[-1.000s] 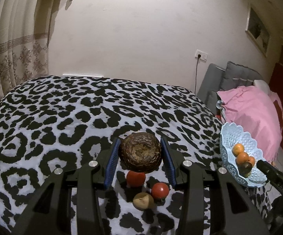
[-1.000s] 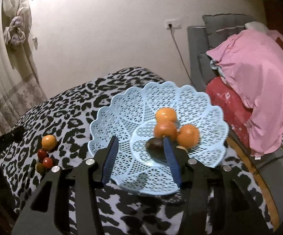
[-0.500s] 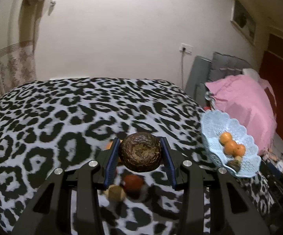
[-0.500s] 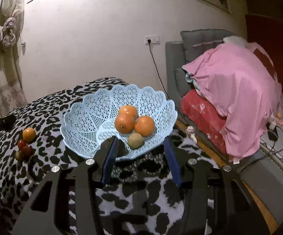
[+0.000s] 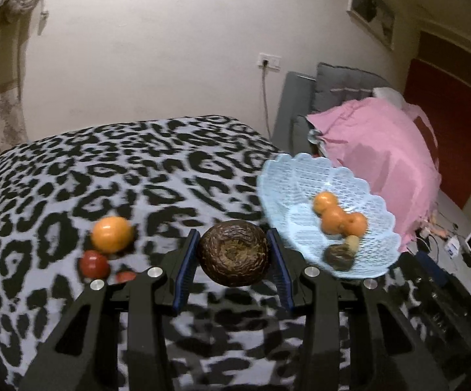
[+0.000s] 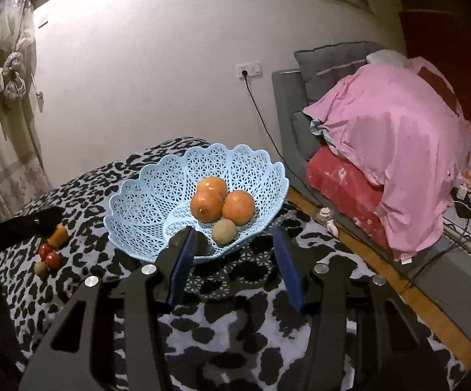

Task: Organize fruits
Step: 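Carry the dark brown fruit with the left tool into the basket and open, then move the left tool back to the remaining fruits on the bed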

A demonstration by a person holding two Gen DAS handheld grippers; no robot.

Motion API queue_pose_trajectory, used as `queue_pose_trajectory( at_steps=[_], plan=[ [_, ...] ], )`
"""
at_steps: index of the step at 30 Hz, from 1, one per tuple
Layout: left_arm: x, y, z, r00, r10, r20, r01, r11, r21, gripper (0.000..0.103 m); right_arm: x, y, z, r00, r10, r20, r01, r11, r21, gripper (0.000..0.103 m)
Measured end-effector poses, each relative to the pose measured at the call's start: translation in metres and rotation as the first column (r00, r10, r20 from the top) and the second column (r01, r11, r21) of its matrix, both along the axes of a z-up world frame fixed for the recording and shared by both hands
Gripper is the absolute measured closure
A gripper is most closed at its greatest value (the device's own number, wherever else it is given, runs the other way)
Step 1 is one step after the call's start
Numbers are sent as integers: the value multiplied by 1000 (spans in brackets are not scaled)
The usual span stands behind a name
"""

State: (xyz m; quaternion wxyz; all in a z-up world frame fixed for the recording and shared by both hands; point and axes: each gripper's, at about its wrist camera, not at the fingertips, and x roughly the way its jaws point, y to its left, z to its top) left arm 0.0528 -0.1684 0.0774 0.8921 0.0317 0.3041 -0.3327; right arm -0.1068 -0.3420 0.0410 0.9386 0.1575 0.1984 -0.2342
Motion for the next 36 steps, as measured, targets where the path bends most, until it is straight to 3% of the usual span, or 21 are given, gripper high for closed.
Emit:
queue_pose_trajectory(
  at_steps=[14,15,18,20,25,28,31,36],
  plan=[
    [-12,-66,1,997,-83,0,83,996,36,60,-3,-7,-1,999,15,47,-18,998,57,52],
    [-12,-69,1,997,-83,1,83,996,37,58,-3,-7,0,999,16,49,-19,998,60,52],
    [-13,-70,4,997,-77,14,77,997,23,34,-4,-7,0,998,19,56,-22,998,65,52],
    [-15,-70,6,997,-78,24,78,997,19,32,-4,-8,0,998,19,61,-24,997,69,52],
    [-15,-64,8,997,-53,48,52,998,23,15,-5,-8,-1,998,18,66,-23,997,73,52],
    [-15,-59,10,997,-10,72,8,1000,31,9,-6,-7,-1,998,18,68,-23,997,71,52],
    [-15,-54,12,995,23,99,-26,999,36,7,-7,-7,-1,998,17,68,-22,997,70,46],
    [-17,-45,16,990,45,135,-50,998,39,6,-8,-7,-1,997,12,70,-17,998,66,45]
  ],
)
